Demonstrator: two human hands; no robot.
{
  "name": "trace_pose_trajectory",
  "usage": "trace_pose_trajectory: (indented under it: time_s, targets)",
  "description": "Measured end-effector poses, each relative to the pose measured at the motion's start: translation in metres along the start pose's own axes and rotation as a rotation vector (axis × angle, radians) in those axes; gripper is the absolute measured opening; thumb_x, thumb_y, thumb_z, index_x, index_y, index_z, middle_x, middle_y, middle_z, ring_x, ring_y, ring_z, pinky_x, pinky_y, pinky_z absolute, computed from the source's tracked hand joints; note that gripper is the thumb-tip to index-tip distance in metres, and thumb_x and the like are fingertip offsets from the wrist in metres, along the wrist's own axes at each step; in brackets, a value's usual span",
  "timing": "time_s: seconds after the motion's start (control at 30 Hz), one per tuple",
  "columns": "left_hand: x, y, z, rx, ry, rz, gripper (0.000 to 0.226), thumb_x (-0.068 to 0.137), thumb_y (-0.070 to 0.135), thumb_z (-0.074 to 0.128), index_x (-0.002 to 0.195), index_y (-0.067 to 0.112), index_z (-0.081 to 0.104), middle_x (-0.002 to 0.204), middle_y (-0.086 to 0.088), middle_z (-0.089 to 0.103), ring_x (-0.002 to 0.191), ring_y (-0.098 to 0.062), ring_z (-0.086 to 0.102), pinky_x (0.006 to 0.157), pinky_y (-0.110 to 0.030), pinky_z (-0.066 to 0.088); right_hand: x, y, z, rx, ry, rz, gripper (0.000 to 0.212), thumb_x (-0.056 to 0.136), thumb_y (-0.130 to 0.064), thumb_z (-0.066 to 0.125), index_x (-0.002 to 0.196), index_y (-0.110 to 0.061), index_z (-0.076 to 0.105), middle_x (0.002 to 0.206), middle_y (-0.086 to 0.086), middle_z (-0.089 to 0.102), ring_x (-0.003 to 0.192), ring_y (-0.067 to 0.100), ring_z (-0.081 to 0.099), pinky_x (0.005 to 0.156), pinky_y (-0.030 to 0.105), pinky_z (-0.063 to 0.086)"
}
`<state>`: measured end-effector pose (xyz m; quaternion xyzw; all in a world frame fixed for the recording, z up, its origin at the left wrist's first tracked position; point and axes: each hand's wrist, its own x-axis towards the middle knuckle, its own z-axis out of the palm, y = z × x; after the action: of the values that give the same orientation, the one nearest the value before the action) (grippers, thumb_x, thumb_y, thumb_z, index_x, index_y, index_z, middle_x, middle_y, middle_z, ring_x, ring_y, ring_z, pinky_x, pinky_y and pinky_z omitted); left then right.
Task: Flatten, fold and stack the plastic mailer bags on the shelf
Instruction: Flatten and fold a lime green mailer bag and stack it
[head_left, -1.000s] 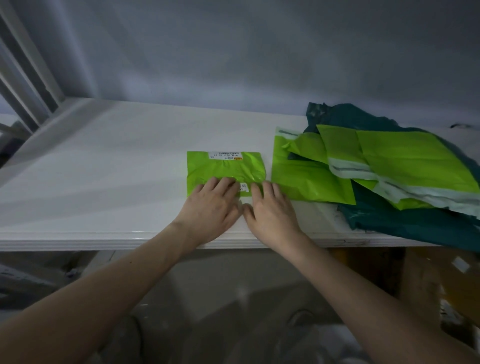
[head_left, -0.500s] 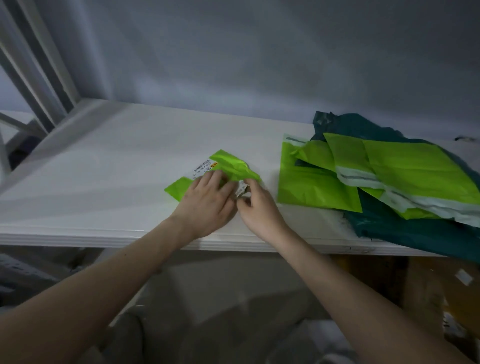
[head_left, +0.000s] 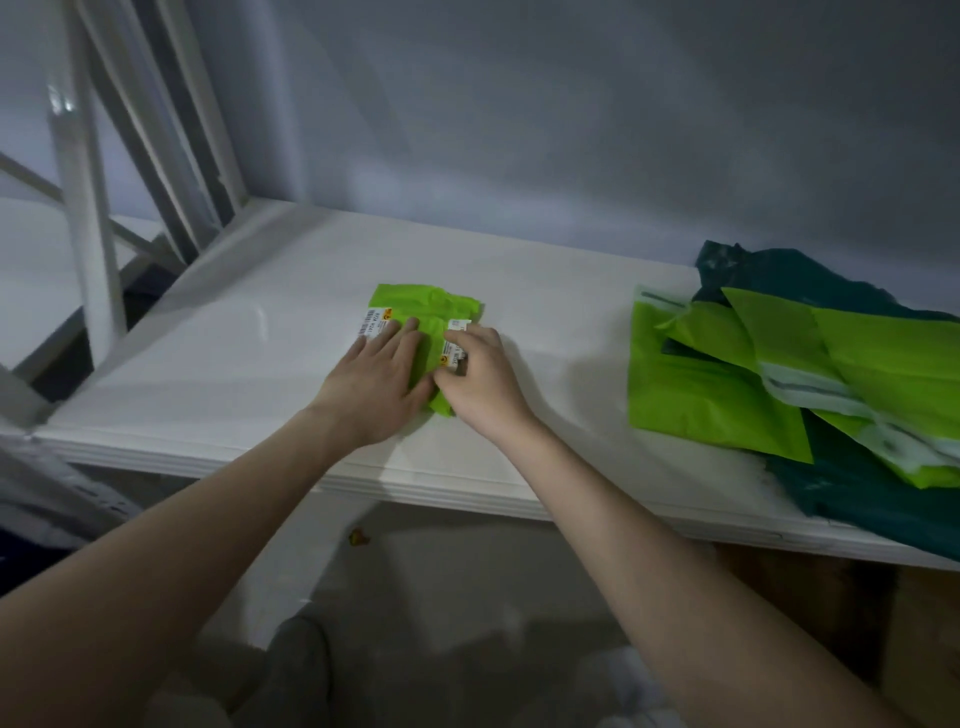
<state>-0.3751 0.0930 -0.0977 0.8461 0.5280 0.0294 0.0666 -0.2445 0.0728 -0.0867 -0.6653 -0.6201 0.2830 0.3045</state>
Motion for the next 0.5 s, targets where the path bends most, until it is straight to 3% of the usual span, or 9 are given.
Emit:
trace_pose_trajectory:
  time_s: [0.07,0.2,0.3,0.5]
  targets:
    - [0.000,-0.015,-0.002,0.010,0.018,-0.018,0.057,0.098,0.042,0.028,0.146,0.011,0.020,0.159,-0.001,0.006,0.146,-0.017,0.006,0.116,-0.035,0.010,0.006,-0.007,0.011,-0.096,-0.044,-0.075,0.043,0.086,-0.003,0.050,0.129,0.000,0.051,0.144,0.015,0.036,0.135,0.024,0.034,0.106,0.018,0.019]
    - [-0.003,-0.039,-0.007,0.047,0.082,-0.092,0.056,0.096,0.047,0.029,0.142,0.014,0.032,0.152,-0.009,0.022,0.139,-0.026,0.024,0.109,-0.038,0.024,0.015,-0.015,0.036,-0.279,-0.108,-0.185,0.037,0.085,-0.014,0.046,0.119,-0.003,0.057,0.134,0.014,0.047,0.121,0.032,0.042,0.102,0.032,0.029]
    - [-0.007,-0.056,-0.011,0.069,0.088,-0.154,0.053,0.097,0.044,0.032,0.142,0.018,0.030,0.145,-0.007,0.029,0.133,-0.026,0.029,0.104,-0.039,0.031,0.022,-0.023,0.053,-0.375,-0.119,-0.248,0.042,0.088,-0.018,0.048,0.129,-0.007,0.049,0.144,0.011,0.038,0.126,0.031,0.037,0.105,0.032,0.026]
    - [-0.011,-0.086,-0.011,0.022,0.103,-0.250,0.054,0.098,0.039,0.032,0.147,0.018,0.024,0.151,-0.006,0.025,0.139,-0.023,0.025,0.109,-0.038,0.025,0.033,-0.043,0.079,-0.430,-0.142,-0.315,0.051,0.095,-0.021,0.040,0.143,-0.007,0.033,0.155,0.013,0.021,0.139,0.028,0.025,0.113,0.032,0.016]
